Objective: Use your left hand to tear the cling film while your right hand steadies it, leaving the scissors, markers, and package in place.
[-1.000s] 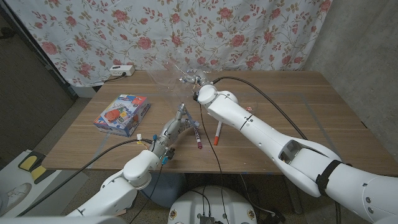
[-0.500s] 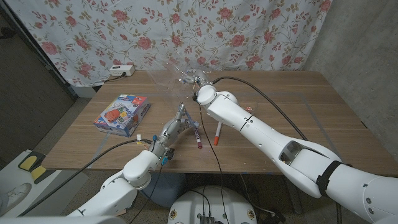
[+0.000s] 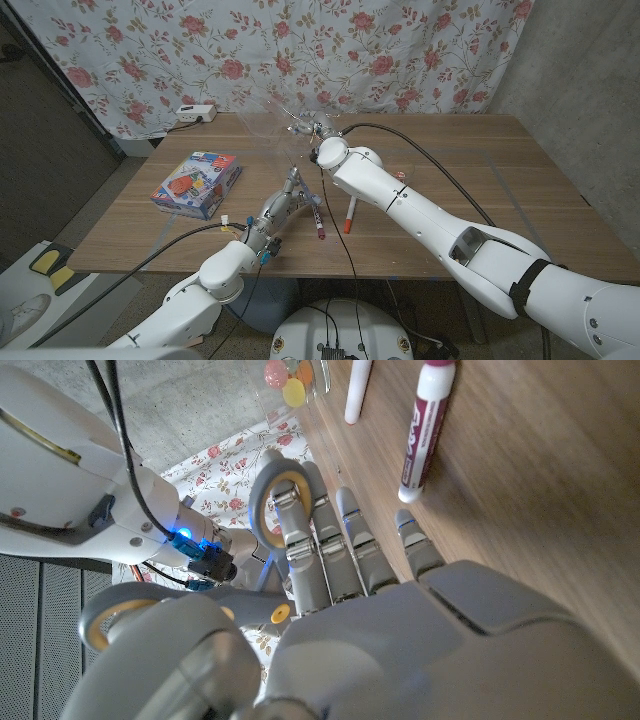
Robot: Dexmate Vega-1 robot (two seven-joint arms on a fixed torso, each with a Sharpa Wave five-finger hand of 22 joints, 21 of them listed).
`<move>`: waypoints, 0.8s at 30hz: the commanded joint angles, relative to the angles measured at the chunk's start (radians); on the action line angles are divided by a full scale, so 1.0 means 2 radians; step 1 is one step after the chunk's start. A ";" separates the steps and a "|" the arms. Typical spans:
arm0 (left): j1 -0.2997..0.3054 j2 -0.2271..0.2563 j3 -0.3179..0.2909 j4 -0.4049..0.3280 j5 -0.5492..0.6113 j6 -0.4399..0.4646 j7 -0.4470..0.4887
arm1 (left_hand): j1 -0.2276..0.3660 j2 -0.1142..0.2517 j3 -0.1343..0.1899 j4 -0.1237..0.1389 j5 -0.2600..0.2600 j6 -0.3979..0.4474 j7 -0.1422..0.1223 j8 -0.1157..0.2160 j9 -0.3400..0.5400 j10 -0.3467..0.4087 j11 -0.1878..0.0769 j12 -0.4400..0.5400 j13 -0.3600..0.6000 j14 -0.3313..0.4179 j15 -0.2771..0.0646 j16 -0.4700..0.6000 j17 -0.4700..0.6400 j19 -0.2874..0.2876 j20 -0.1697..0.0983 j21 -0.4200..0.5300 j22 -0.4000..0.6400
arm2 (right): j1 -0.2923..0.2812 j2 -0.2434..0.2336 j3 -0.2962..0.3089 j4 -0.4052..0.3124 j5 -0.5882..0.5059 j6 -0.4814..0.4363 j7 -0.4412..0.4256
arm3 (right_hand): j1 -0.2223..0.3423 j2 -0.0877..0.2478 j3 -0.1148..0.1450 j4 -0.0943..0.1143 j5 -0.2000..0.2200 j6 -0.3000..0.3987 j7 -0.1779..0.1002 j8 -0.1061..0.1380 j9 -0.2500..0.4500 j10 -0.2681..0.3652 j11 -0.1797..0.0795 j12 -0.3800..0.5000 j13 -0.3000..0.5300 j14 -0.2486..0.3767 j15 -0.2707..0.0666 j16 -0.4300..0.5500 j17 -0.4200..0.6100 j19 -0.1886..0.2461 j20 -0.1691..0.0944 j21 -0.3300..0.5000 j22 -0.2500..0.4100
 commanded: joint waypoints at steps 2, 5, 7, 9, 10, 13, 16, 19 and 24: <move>-0.004 0.000 0.004 0.005 -0.004 0.000 -0.008 | 0.005 0.002 -0.001 0.004 -0.002 0.002 0.001 -0.002 0.001 0.012 -0.010 0.002 0.002 0.003 -0.001 -0.002 0.001 -0.002 0.002 0.001 0.000 | 0.000 -0.001 0.000 -0.002 -0.002 -0.001 -0.001 | 0.001 -0.003 0.002 0.000 0.004 0.005 0.001 -0.001 0.003 -0.001 0.002 0.003 0.000 0.004 -0.081 -0.002 0.002 0.000 0.001 0.001 0.001; -0.004 -0.001 0.005 0.006 -0.004 -0.001 -0.008 | 0.005 0.003 -0.001 0.004 -0.002 0.002 0.000 -0.002 0.001 0.013 -0.010 0.003 0.002 0.003 -0.002 -0.002 0.001 -0.002 0.002 0.001 0.000 | 0.000 0.000 0.000 -0.002 -0.001 -0.002 -0.001 | 0.002 -0.003 0.002 0.000 0.004 0.005 0.001 -0.001 0.003 -0.001 0.001 0.003 0.000 0.004 -0.081 -0.002 0.002 0.000 0.001 0.001 0.001; -0.004 -0.001 0.004 0.007 -0.003 -0.002 -0.006 | 0.005 0.003 -0.001 0.004 -0.002 0.002 -0.001 -0.002 0.001 0.014 -0.010 0.003 0.002 0.003 -0.002 -0.002 0.001 -0.002 0.002 0.001 0.000 | 0.000 -0.001 0.000 -0.002 -0.001 -0.001 0.001 | 0.002 -0.003 0.002 0.000 0.004 0.005 0.001 -0.001 0.003 -0.001 0.002 0.003 0.000 0.004 -0.081 -0.002 0.002 0.000 0.000 0.001 0.001; -0.004 -0.001 0.002 0.007 -0.004 -0.001 -0.005 | 0.006 0.004 -0.001 0.004 -0.002 0.002 0.001 -0.003 0.000 0.014 -0.010 0.002 0.002 0.003 -0.002 -0.002 0.001 -0.002 0.002 0.001 0.000 | 0.000 0.000 0.000 -0.001 -0.001 -0.001 -0.001 | 0.002 -0.003 0.002 0.000 0.004 0.005 0.001 -0.001 0.003 0.000 0.002 0.003 -0.001 0.005 -0.081 -0.002 0.002 0.000 0.001 0.001 0.001; -0.005 -0.001 0.002 0.008 -0.003 0.000 -0.004 | 0.006 0.004 0.000 0.004 -0.002 0.001 0.000 -0.003 0.001 0.013 -0.009 0.002 0.001 0.003 -0.001 -0.003 0.001 -0.002 0.002 0.001 0.000 | -0.001 0.001 0.001 -0.001 0.000 -0.001 -0.001 | 0.002 -0.003 0.002 0.000 0.005 0.005 0.001 -0.001 0.003 0.000 0.001 0.003 -0.001 0.005 -0.081 -0.002 0.002 0.000 0.001 0.001 0.001; -0.007 -0.001 0.002 0.011 -0.003 -0.001 -0.005 | 0.006 0.004 0.000 0.004 -0.002 0.002 0.000 -0.003 0.001 0.014 -0.009 0.002 0.002 0.003 -0.003 -0.003 0.001 -0.002 0.002 0.001 0.000 | -0.001 0.001 0.001 -0.001 -0.001 -0.001 -0.002 | 0.002 -0.003 0.002 0.000 0.005 0.005 0.001 -0.001 0.003 -0.001 0.002 0.003 -0.001 0.004 -0.081 -0.002 0.002 0.001 0.001 0.001 0.001; -0.011 -0.004 0.005 0.015 -0.001 -0.003 -0.008 | 0.006 0.004 0.000 0.004 -0.002 0.001 0.000 -0.003 0.002 0.014 -0.009 0.002 0.002 0.003 -0.002 -0.003 0.001 -0.002 0.002 0.001 0.000 | 0.000 0.000 0.000 -0.002 -0.001 -0.001 0.000 | 0.002 -0.003 0.002 0.000 0.005 0.005 0.001 -0.001 0.003 0.000 0.001 0.003 -0.002 0.005 -0.081 -0.002 0.002 0.001 0.001 0.001 0.001; -0.014 -0.006 0.006 0.018 -0.001 -0.006 -0.009 | 0.006 0.005 0.000 0.004 -0.002 0.001 0.000 -0.003 0.002 0.013 -0.010 0.001 0.002 0.004 -0.002 -0.003 0.001 -0.002 0.002 0.001 0.000 | -0.001 0.000 0.001 -0.001 -0.001 -0.002 -0.002 | 0.002 -0.003 0.002 0.000 0.005 0.005 0.002 -0.001 0.003 0.001 0.002 0.004 -0.002 0.005 -0.082 -0.002 0.003 0.001 0.001 0.001 0.001; -0.016 -0.005 0.004 0.020 -0.001 -0.005 -0.008 | 0.007 0.005 0.000 0.005 -0.002 0.002 -0.001 -0.003 0.002 0.013 -0.009 0.001 0.002 0.004 -0.002 -0.003 0.001 -0.002 0.002 0.001 0.000 | -0.001 -0.001 0.002 -0.001 0.000 -0.001 -0.001 | 0.002 -0.003 0.002 0.000 0.005 0.005 0.002 -0.001 0.003 0.000 0.001 0.004 -0.003 0.006 -0.081 -0.003 0.003 0.001 0.001 0.001 0.001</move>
